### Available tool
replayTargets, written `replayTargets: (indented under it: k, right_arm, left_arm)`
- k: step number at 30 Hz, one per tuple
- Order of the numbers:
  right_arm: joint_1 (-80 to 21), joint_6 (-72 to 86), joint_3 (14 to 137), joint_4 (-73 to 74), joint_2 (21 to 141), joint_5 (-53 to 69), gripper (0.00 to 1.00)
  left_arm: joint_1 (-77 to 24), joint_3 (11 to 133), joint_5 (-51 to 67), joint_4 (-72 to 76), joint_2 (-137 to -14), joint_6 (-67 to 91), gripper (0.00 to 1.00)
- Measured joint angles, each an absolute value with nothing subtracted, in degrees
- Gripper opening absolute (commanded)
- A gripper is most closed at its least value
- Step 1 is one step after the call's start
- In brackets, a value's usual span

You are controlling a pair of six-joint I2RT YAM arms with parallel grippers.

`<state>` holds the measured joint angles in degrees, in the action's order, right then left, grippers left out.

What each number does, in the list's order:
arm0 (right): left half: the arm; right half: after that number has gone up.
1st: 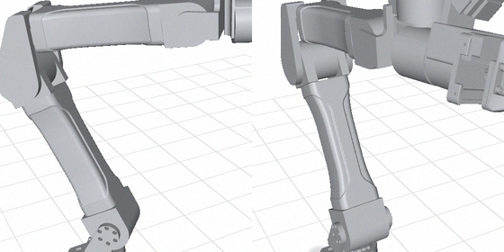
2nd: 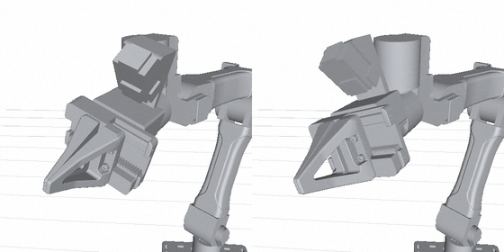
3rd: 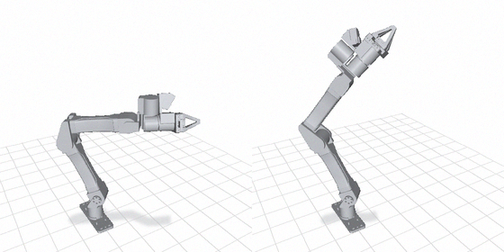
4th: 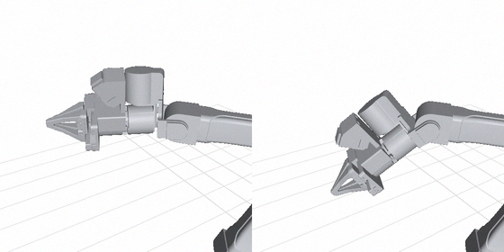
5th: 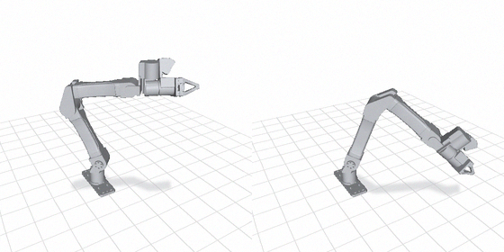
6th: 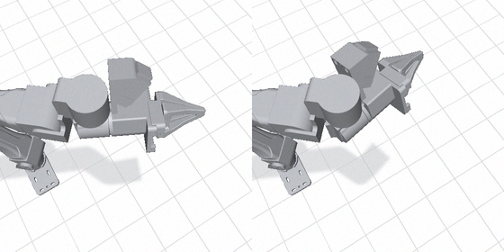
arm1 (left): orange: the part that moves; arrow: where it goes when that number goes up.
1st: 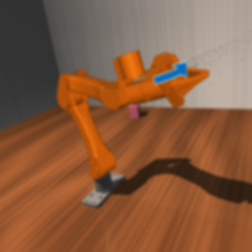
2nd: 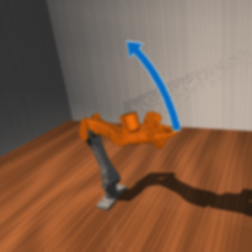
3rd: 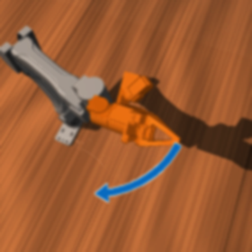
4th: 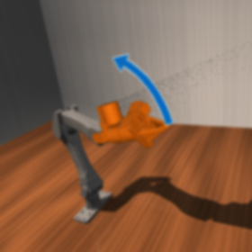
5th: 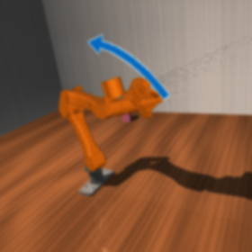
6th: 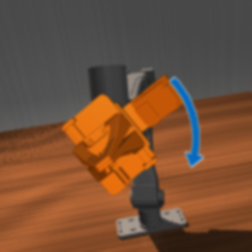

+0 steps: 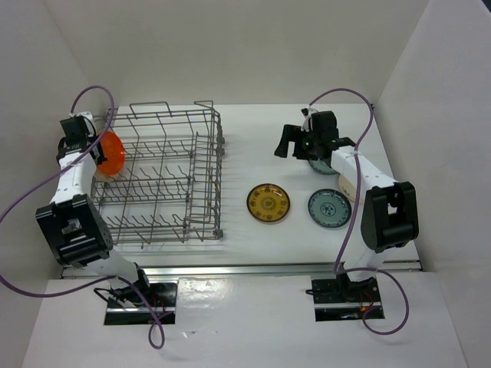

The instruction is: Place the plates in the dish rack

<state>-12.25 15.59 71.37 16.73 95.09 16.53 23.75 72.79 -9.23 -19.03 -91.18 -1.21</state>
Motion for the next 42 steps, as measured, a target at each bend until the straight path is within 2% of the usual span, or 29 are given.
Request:
replayTargets:
  k: [5,12,17,23,24,29,33,35,42]
  right_arm:
    - [-12.25,15.59,71.37,16.73,95.09,16.71,1.0]
    - [-12.25,15.59,71.37,16.73,95.11,16.97,1.0]
    - [-12.25,15.62,71.37,16.73,95.13,17.02,1.0]
    - [-12.25,15.59,71.37,16.73,95.33,17.17,1.0]
    - [-12.25,15.59,71.35,16.73,95.46,17.21,1.0]
    - [-12.25,15.62,71.37,16.75,96.27,17.47,1.0]
    - [-12.25,15.57,71.37,16.75,96.31,17.82,1.0]
    - [-12.25,15.55,71.37,16.86,96.31,17.82,1.0]
    - [-12.25,15.33,68.25,17.02,95.66,19.25,1.0]
  left_arm:
    - [23.4,74.35,-9.56,-21.41,-92.01,-1.3,0.0]
    - [22.7,76.88,-9.41,-24.69,-94.43,-1.37,0.07]
    - [21.54,78.19,-10.22,-26.5,-96.47,-1.52,0.08]
    - [19.84,78.19,-12.43,-27.64,-96.66,-1.61,0.21]
    - [19.62,78.15,-12.93,-27.62,-96.66,-1.56,0.31]
    - [19.29,77.73,-14.9,-27.0,-95.96,-1.61,0.59]
    - [19.03,77.28,-15.86,-26.85,-94.59,-1.48,0.66]
    - [18.76,76.99,-16.38,-26.46,-93.41,-1.48,0.66]
    - [15.2,74.32,-16.86,-24.23,-83.88,-1.17,0.76]
